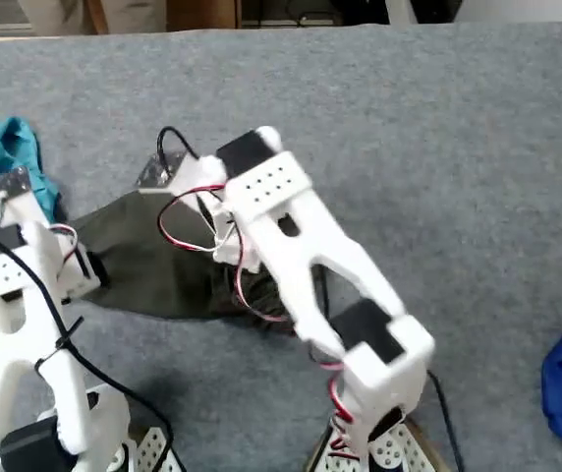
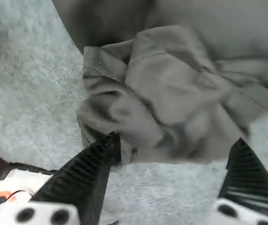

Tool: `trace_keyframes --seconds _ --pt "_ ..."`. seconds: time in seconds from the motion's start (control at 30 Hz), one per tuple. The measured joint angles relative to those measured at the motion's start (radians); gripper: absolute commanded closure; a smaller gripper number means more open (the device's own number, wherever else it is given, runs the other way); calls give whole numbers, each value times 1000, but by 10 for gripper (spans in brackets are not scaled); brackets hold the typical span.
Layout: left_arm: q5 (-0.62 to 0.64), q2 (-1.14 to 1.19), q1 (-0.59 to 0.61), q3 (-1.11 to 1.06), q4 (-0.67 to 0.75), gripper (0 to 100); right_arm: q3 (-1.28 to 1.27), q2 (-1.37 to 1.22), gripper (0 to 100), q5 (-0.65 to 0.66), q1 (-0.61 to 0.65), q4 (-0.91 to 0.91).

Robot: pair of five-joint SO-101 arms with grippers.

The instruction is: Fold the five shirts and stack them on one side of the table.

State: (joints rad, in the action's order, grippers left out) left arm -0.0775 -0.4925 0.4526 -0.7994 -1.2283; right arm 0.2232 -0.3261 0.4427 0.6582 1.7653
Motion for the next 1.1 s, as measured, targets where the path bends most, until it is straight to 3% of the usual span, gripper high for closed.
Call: trace_keyframes --seconds 0.1,0.3,0.47,0.63,0.87,1.1 --pt "0 0 0 -71 112 825 0 -95 979 46 0 -3" --pt "0 0 -2 -87 204 978 84 -183 979 63 -44 -2" --pt "0 0 -89 -87 196 981 160 -178 980 63 -141 -2" --pt "26 0 -193 57 58 981 187 -12 980 63 -230 -2" --pt "69 0 -344 358 -75 980 190 299 980 78 -491 3" --pt "69 0 -373 390 -87 980 97 407 978 273 -810 3"
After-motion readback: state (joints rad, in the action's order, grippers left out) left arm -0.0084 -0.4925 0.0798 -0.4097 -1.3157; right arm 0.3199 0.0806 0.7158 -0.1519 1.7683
